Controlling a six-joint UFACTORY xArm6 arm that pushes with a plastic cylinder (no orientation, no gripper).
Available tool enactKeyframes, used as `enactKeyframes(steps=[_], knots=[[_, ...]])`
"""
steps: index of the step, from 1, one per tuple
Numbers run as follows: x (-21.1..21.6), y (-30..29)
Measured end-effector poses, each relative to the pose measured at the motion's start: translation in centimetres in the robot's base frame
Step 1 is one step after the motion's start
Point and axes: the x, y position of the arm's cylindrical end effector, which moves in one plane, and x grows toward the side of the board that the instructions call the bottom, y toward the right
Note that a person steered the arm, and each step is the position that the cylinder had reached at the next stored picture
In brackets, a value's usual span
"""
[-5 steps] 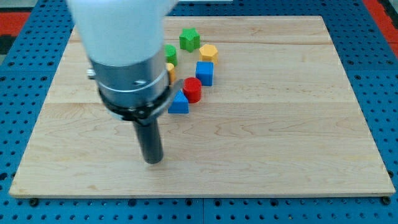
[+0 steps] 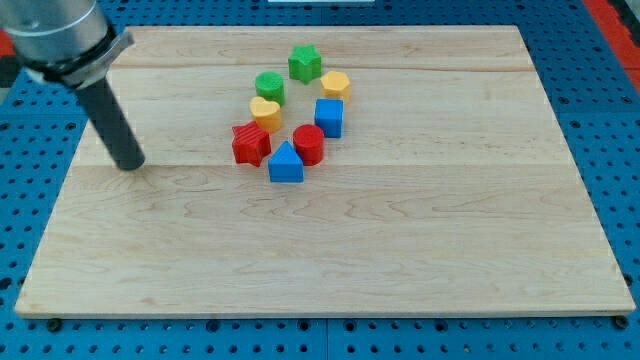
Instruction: Point at the red star
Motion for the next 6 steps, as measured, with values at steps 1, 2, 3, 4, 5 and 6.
enactKeyframes(steps=[1, 2, 3, 4, 5, 6], knots=[[-0.4, 3.7], [-0.4, 5.7], [-0.4, 6.6], [-0.4, 7.0], [-0.4, 8.5], [-0.5, 9.3]])
